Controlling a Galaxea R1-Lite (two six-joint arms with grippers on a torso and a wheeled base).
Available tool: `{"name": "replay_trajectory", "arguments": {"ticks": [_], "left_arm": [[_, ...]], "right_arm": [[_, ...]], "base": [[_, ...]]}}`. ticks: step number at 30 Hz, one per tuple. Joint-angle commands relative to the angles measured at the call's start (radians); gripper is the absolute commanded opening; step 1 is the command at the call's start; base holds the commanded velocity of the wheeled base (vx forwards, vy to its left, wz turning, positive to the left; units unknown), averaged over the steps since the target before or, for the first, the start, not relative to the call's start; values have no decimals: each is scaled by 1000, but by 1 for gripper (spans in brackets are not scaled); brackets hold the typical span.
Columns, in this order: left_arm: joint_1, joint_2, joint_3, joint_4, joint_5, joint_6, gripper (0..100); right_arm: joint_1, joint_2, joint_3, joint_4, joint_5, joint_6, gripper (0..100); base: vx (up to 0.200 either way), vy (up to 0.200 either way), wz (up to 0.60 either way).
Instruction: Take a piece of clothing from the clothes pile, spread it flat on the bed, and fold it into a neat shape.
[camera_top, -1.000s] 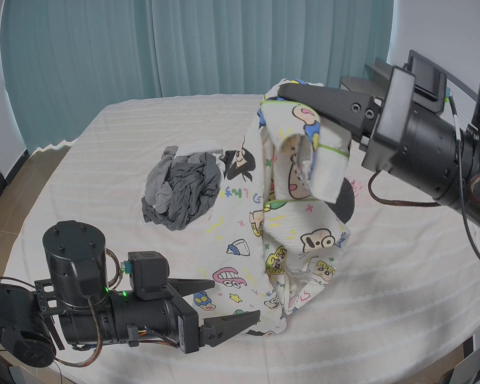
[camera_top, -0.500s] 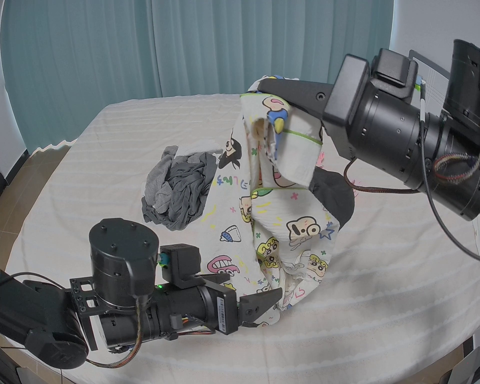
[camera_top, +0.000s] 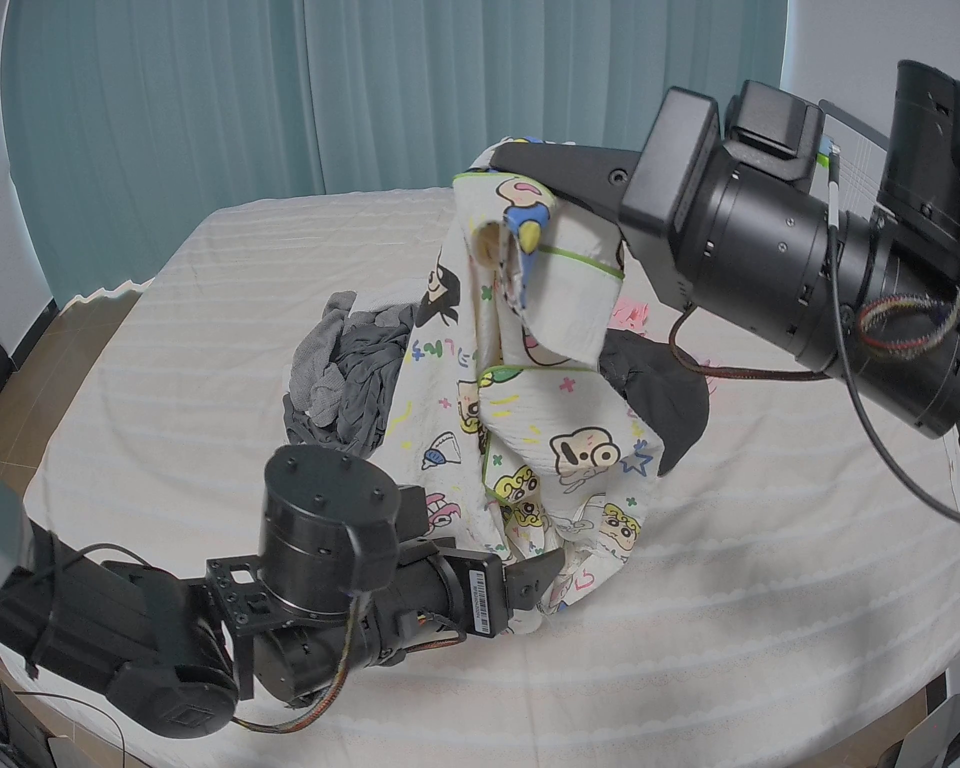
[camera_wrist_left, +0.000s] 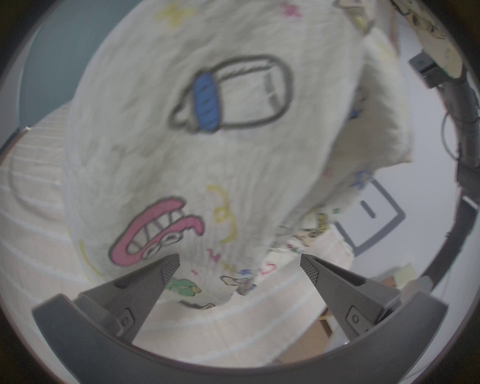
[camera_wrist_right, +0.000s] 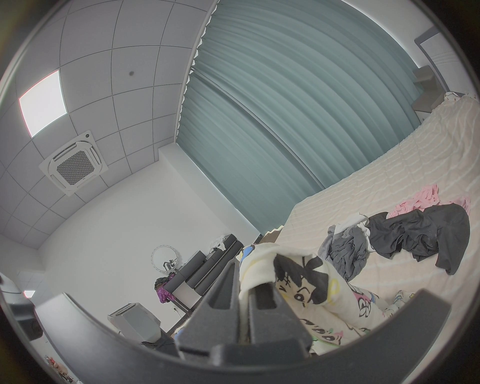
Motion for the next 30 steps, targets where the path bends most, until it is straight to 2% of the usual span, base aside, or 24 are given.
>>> {"name": "replay_trajectory", "arguments": {"ticks": [1, 5, 14, 30], "left_arm": [[11, 97, -5, 5, 92, 3, 100], [26, 127, -10, 40, 168, 6, 100], [38, 132, -6, 83, 248, 26, 100], [37, 172, 18, 77, 251, 32, 100]], "right_arm": [[10, -19, 11, 1, -1, 0, 0], [10, -27, 13, 1, -1, 0, 0], [10, -36, 36, -1, 1, 1, 0], [4, -41, 45, -1, 2, 4, 0]], "base": [[0, 0, 0], [0, 0, 0], [0, 0, 0], [0, 0, 0]]}}
